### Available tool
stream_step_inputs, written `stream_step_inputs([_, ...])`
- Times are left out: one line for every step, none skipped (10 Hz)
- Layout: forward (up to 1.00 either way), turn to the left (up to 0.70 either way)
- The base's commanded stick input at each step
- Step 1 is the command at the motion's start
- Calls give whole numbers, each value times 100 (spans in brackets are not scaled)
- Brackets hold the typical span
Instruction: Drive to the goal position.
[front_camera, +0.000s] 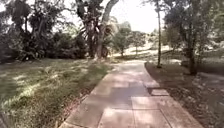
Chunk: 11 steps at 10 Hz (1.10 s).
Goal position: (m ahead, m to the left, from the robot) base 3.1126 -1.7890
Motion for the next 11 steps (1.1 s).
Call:
stream_step_inputs([45,-27])
stream_step_inputs([45,-27])
stream_step_inputs([45,-27])
stream_step_inputs([45,-27])
stream_step_inputs([45,-27])
stream_step_inputs([45,-27])
stream_step_inputs([45,-27])
stream_step_inputs([45,-27])
stream_step_inputs([45,-27])
stream_step_inputs([45,-27])
stream_step_inputs([45,-26])
